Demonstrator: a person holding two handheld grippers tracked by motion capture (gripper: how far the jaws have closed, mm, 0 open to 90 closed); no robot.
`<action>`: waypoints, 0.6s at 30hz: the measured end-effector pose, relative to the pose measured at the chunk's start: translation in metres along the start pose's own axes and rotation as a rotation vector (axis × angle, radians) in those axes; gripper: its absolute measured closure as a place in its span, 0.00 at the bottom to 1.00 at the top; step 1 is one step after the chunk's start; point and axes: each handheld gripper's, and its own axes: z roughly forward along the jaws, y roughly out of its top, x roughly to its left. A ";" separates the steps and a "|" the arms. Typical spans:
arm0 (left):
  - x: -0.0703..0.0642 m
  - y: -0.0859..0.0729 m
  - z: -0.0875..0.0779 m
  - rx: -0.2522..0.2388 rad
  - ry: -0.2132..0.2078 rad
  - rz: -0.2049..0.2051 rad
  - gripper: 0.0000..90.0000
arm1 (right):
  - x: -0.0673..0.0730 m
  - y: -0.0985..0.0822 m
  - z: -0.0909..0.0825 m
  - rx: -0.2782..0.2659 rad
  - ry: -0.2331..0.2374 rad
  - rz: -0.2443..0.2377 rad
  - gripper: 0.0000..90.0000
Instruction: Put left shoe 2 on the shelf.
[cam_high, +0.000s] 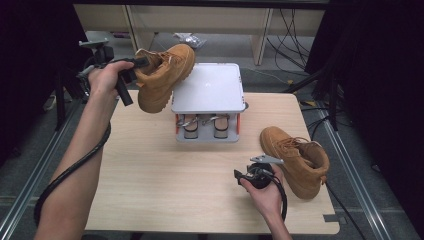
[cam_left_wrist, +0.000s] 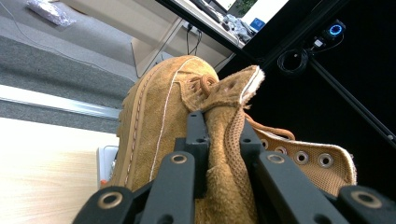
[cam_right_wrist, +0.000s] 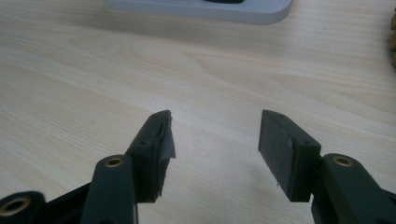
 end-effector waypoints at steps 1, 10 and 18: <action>-0.001 0.000 0.001 0.003 -0.003 0.003 0.90 | 0.000 0.000 0.000 0.001 0.003 0.001 0.50; -0.008 0.001 0.008 0.007 -0.008 0.004 0.90 | 0.001 -0.001 0.001 0.007 -0.002 0.002 0.50; -0.012 0.001 0.015 0.016 -0.012 -0.003 0.90 | 0.001 -0.002 0.002 0.014 -0.005 0.001 0.50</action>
